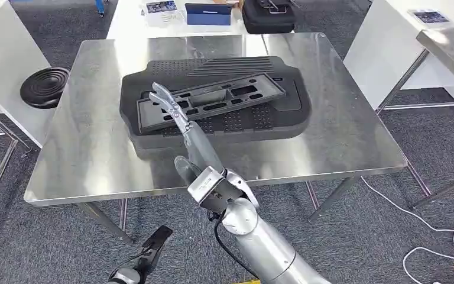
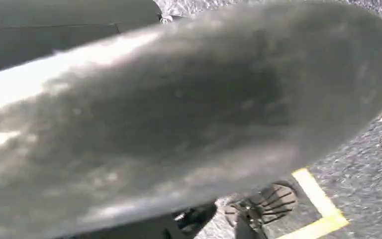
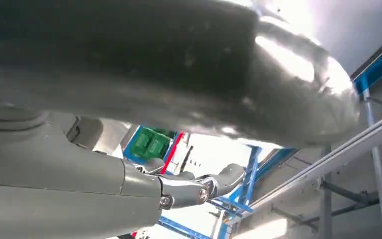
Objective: Take the parts from the cabinet and place them on the table.
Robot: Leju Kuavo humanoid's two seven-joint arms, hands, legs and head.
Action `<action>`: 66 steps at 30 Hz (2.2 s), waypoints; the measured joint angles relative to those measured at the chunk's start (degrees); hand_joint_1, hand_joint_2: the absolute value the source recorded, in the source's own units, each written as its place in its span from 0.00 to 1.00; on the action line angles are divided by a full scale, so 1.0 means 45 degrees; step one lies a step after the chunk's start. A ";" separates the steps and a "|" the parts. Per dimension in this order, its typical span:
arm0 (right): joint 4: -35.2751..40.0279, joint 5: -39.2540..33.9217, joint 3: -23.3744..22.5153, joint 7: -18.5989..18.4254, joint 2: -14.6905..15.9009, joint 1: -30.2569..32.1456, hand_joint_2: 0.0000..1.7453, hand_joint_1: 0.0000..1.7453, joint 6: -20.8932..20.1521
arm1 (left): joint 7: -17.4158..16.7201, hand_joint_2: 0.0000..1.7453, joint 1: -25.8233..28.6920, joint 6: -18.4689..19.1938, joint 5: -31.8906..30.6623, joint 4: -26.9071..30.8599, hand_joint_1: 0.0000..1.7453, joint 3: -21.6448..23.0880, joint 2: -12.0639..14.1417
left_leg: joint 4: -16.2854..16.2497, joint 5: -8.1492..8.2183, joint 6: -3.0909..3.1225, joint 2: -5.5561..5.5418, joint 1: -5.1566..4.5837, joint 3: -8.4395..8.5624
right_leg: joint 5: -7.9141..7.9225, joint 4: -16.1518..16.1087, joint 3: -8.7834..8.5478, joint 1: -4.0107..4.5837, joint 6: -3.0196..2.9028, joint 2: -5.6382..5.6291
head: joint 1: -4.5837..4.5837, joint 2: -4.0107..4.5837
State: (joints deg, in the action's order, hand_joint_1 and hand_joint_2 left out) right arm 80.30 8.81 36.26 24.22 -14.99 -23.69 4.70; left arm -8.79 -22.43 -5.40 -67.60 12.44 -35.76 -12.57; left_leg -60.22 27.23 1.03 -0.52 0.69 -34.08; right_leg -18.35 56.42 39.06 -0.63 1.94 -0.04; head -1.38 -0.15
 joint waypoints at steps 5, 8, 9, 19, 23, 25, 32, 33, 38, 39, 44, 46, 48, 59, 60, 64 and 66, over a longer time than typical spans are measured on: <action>-0.0082 0.0155 -0.0015 -0.0068 0.0116 0.0112 0.00 0.00 0.0053 | 0.0049 0.00 0.0027 -0.0020 0.0343 0.0005 0.00 -0.0223 0.0009 | 0.0001 -0.0030 -0.0042 0.0010 0.0009 -0.0049 | 0.0004 0.0006 0.0058 0.0005 0.0092 -0.0006 | -0.0005 0.0000; -0.0287 0.0233 -0.0048 -0.0107 0.0282 0.0338 0.00 0.00 0.0126 | 0.0131 0.00 0.0042 -0.0107 0.0689 0.0010 0.00 -0.0476 0.0053 | 0.0003 -0.0041 -0.0054 0.0010 0.0023 -0.0058 | 0.0006 0.0017 0.0070 0.0013 0.0092 -0.0006 | 0.0000 0.0000; -0.0355 0.0243 -0.0068 -0.0107 0.0335 0.0411 0.00 0.00 0.0151 | 0.0155 0.00 0.0054 -0.0151 0.0841 0.0015 0.00 -0.0564 0.0073 | 0.0003 -0.0048 -0.0064 0.0010 0.0025 -0.0061 | 0.0006 0.0021 0.0078 0.0015 0.0092 -0.0006 | -0.0005 0.0000; -0.1302 0.0355 -0.0588 0.0068 0.0767 0.1154 0.00 0.00 0.0262 | 0.0670 0.00 0.0365 -0.0534 0.2895 0.0034 0.00 -0.2152 0.0247 | 0.0003 -0.0069 -0.0085 0.0012 0.0029 -0.0088 | 0.0009 0.0044 0.0115 0.0016 0.0093 -0.0009 | -0.0005 0.0000; -0.1467 0.0355 -0.0646 0.0073 0.0792 0.1201 0.00 0.00 0.0262 | 0.0680 0.00 0.0382 -0.0548 0.2919 0.0034 0.00 -0.2448 0.0281 | 0.0003 -0.0072 -0.0086 0.0012 0.0029 -0.0092 | 0.0012 0.0045 0.0121 0.0016 0.0094 -0.0010 | -0.0005 0.0000; -0.1540 0.0355 -0.0656 0.0073 0.0806 0.1204 0.00 0.00 0.0262 | 0.0953 0.00 0.0370 -0.0973 0.3177 0.0034 0.00 -0.2565 0.0296 | 0.0003 -0.0074 -0.0087 0.0013 0.0029 -0.0092 | 0.0014 0.0045 0.0126 0.0017 0.0094 -0.0012 | 0.0000 0.0000; -0.1744 0.0161 -0.0665 0.0243 0.0942 0.1281 0.00 0.00 0.0160 | 0.2301 0.00 -0.0543 -0.2840 0.2890 0.0189 0.00 -0.2740 0.0553 | 0.0003 -0.0110 -0.0100 0.0010 0.0030 -0.0134 | 0.0045 0.0045 0.0161 0.0017 0.0125 -0.0011 | -0.0005 0.0000; -0.1744 0.0150 -0.0665 0.0253 0.0952 0.1279 0.00 0.00 0.0160 | 0.2370 0.00 -0.0692 -0.2964 0.2777 0.0204 0.00 -0.2720 0.0558 | 0.0003 -0.0116 -0.0105 0.0010 0.0030 -0.0136 | 0.0048 0.0046 0.0162 0.0017 0.0126 -0.0011 | -0.0005 0.0000; -0.1729 0.0155 -0.0661 0.0267 0.0957 0.1261 0.00 0.00 0.0165 | 0.1850 0.00 -0.1244 -0.3109 0.1660 0.0238 0.00 -0.2054 0.0646 | 0.0003 -0.0123 -0.0100 0.0011 0.0030 -0.0138 | 0.0054 0.0047 0.0163 0.0017 0.0133 -0.0012 | -0.0005 0.0000; -0.1724 0.0194 -0.0661 0.0257 0.0957 0.1254 0.00 0.00 0.0309 | 0.1687 0.00 -0.1288 -0.3100 0.1521 0.0243 0.00 -0.1915 0.0665 | 0.0003 -0.0122 -0.0100 0.0011 0.0034 -0.0145 | 0.0053 0.0051 0.0161 0.0015 0.0133 -0.0011 | -0.0005 0.0000; -0.0772 0.0010 -0.1375 0.0719 0.1715 0.1999 0.00 0.00 0.0748 | 0.5564 0.00 0.1342 -0.0918 0.1914 0.0316 0.00 -0.1715 0.3159 | 0.0022 0.0004 -0.0221 0.0314 0.0081 0.0015 | 0.0031 0.0073 0.0153 0.0023 0.0107 -0.0376 | -0.0010 0.0000; -0.0519 -0.0010 -0.1740 0.0743 0.2070 0.2336 0.00 0.00 0.0680 | 0.5877 0.00 0.2378 -0.0850 0.1957 0.0350 0.00 -0.1744 0.3955 | 0.0017 0.0004 -0.0221 0.0366 0.0072 -0.0063 | 0.0035 0.0065 0.0251 0.0054 0.0108 -0.0427 | -0.0010 0.0000; -0.0311 0.0068 -0.1845 0.0748 0.2181 0.2474 0.00 0.00 0.0622 | 0.5756 0.00 0.2657 -0.0870 0.1870 0.0374 0.00 -0.1758 0.4351 | 0.0023 -0.0036 -0.0178 0.0221 0.0039 -0.0145 | 0.0024 0.0065 0.0285 0.0053 0.0106 -0.0300 | -0.0020 0.0000; 0.0631 0.0262 -0.2186 0.0636 0.2293 0.3086 0.00 0.00 0.0714 | 0.5319 0.00 0.3469 -0.1181 0.0466 0.0277 0.00 -0.1215 0.4284 | 0.0031 -0.0068 -0.0189 0.0134 0.0071 -0.0176 | 0.0038 0.0068 0.0270 0.0056 0.0100 -0.0206 | -0.0005 0.0000; 0.0685 0.0287 -0.2220 0.0631 0.2293 0.3135 0.00 0.00 0.0724 | 0.5198 0.00 0.3562 -0.1161 0.0336 0.0224 0.00 -0.1123 0.4158 | 0.0031 -0.0068 -0.0189 0.0135 0.0071 -0.0177 | 0.0039 0.0068 0.0270 0.0056 0.0100 -0.0206 | -0.0005 0.0000; 0.0743 0.0282 -0.2234 0.0627 0.2288 0.3155 0.00 0.00 0.0612 | 0.4580 0.00 0.3890 -0.0448 -0.0029 0.0063 0.00 -0.0831 0.3803 | 0.0031 -0.0068 -0.0189 0.0135 0.0073 -0.0176 | 0.0039 0.0068 0.0271 0.0058 0.0101 -0.0207 | -0.0005 0.0000; 0.0743 0.0282 -0.2234 0.0617 0.2283 0.3154 0.00 0.00 0.0617 | 0.4415 0.00 0.3985 -0.0204 -0.0005 0.0000 0.00 -0.0777 0.3663 | 0.0031 -0.0068 -0.0188 0.0131 0.0073 -0.0179 | 0.0037 0.0068 0.0270 0.0058 0.0101 -0.0203 | -0.0005 0.0000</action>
State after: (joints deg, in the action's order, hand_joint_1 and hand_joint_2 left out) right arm 83.65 10.08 26.21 26.99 -4.72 -9.50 7.48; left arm 11.08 -4.49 -6.32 -67.63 12.44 -39.25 3.92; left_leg -60.08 26.92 0.19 0.07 1.02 -34.88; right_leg -18.18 56.73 40.27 -0.37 2.39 -0.95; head -1.40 -0.15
